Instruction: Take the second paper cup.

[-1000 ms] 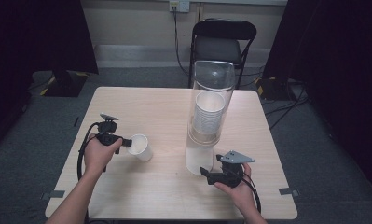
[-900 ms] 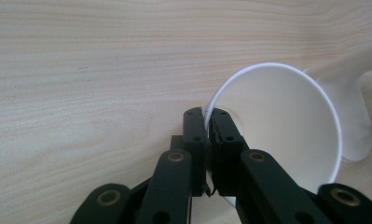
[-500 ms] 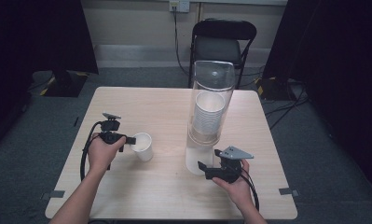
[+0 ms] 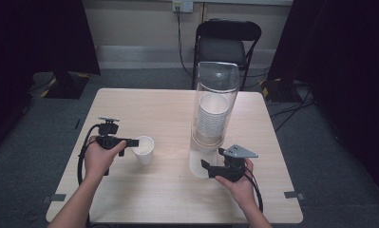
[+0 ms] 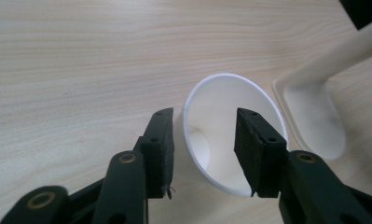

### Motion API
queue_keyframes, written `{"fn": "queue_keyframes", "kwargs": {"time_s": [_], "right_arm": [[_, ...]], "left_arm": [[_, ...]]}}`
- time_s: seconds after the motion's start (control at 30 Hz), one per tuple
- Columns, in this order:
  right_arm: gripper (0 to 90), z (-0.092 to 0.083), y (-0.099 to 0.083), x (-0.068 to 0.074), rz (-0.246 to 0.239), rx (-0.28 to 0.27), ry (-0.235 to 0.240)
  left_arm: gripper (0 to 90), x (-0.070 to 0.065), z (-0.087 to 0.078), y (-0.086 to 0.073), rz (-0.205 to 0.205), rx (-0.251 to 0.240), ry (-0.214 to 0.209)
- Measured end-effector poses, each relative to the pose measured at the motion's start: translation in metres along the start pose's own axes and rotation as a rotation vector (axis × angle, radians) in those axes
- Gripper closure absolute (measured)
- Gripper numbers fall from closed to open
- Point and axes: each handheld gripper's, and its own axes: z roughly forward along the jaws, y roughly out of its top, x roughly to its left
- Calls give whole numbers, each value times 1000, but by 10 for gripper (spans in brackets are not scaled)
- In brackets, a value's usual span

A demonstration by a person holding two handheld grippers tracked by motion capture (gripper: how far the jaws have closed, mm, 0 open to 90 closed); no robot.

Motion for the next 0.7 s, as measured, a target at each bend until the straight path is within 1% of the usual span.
{"fn": "queue_keyframes", "kwargs": {"time_s": [0.03, 0.07, 0.1, 0.13, 0.17, 0.2, 0.23, 0.27, 0.33, 0.4, 0.47, 0.5, 0.53, 0.57, 0.6, 0.63, 0.67, 0.7], "right_arm": [[140, 0, 0, 0, 0, 0, 0], [140, 1, 0, 0, 4, 0, 1], [140, 1, 0, 0, 5, 1, 4], [141, 2, 0, 1, -1, 6, 2], [141, 4, 0, 0, -5, 10, 4], [141, 4, 0, 0, -2, 10, 7], [141, 4, 0, 0, -2, 10, 7], [141, 4, 1, -1, -3, 8, 1], [141, 4, 2, -2, -3, 0, -1], [143, 3, 3, -2, 0, -9, -2], [145, 3, 3, -3, 6, -8, -1], [145, 4, 3, -4, 3, -5, 1], [146, 4, 3, -4, 4, -7, 3], [147, 5, 3, -4, 0, -10, 4], [147, 5, 3, -4, -2, -13, 3], [147, 5, 3, -4, -2, -13, 3], [147, 5, 3, -4, -2, -9, -2], [147, 5, 4, -4, 2, -11, 1]], "left_arm": [[560, 0, 0, 0, 0, 0, 0], [560, -1, -5, -1, 17, -9, -4], [553, -2, -11, -3, 17, -25, -15], [543, -4, -15, -4, 26, -33, -22], [525, -5, -19, -5, 42, -38, -21], [518, -6, -28, -7, 63, -53, -27], [514, -6, -28, -7, 63, -53, -27], [514, -7, -32, -9, 71, -62, -34], [492, -7, -40, -14, 90, -81, -33], [478, -4, -45, -20, 96, -91, -34], [455, -1, -49, -29, 113, -116, -42], [428, 3, -51, -37, 119, -152, -43], [411, 5, -52, -43, 124, -168, -47], [404, 7, -52, -48, 125, -173, -36], [396, 10, -53, -54, 134, -178, -36], [385, 10, -53, -54, 134, -178, -36], [385, 13, -52, -61, 147, -185, -34], [379, 15, -52, -66, 149, -190, -26]]}}
